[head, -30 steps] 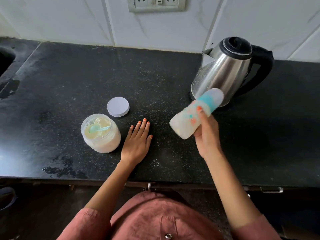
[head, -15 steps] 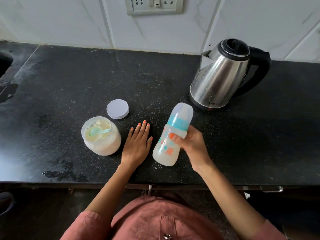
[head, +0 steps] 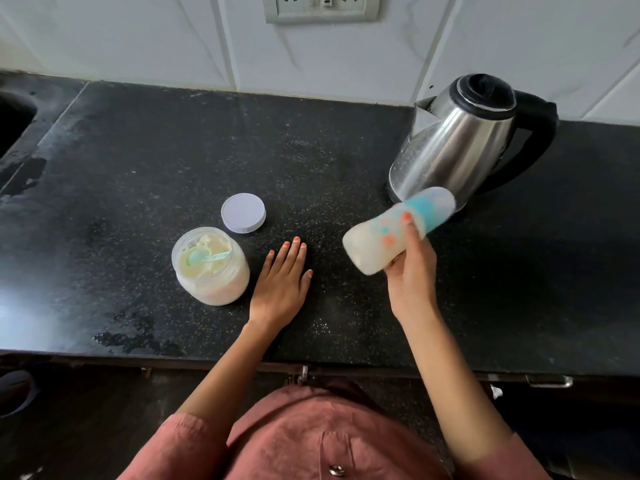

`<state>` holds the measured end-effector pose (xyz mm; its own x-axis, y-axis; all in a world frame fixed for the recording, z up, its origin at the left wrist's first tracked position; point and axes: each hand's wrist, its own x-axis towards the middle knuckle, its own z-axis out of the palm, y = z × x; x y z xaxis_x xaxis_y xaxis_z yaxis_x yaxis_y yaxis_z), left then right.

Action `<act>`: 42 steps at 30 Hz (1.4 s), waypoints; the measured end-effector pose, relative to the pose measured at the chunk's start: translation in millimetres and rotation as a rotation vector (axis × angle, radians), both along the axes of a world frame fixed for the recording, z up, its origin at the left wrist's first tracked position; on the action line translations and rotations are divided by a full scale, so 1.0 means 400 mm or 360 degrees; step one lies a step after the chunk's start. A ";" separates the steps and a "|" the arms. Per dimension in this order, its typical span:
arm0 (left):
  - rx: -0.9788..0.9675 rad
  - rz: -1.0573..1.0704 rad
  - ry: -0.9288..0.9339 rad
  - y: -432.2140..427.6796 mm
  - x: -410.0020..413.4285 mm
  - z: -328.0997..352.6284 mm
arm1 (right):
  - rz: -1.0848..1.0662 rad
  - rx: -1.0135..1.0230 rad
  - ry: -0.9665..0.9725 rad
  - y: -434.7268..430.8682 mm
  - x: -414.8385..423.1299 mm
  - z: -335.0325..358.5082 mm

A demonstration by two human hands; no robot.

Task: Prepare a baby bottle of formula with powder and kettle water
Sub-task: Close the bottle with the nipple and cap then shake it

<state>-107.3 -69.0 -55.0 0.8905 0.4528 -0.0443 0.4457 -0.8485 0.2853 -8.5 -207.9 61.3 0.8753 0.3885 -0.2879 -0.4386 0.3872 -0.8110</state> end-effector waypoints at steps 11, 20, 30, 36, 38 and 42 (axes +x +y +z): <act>0.0014 -0.0012 0.0007 0.000 0.003 -0.001 | 0.0071 -0.0019 -0.0106 0.003 0.014 0.010; 0.0012 -0.0021 0.0011 0.005 0.002 0.000 | 0.0237 -0.0141 -0.0153 0.010 -0.007 0.017; 0.0007 -0.0057 0.0068 0.006 0.000 0.002 | 0.0460 -0.0284 -0.0417 0.015 -0.039 0.010; 0.0026 -0.0025 0.0022 0.002 0.001 0.001 | 0.0189 -0.0141 -0.0067 0.014 -0.028 0.012; 0.0034 -0.0052 0.0073 0.007 0.001 0.001 | 0.0535 -0.0406 -0.0400 -0.002 -0.053 0.005; 0.0015 -0.0025 0.0030 0.004 0.001 0.001 | 0.0232 -0.0128 -0.0171 -0.006 -0.018 0.028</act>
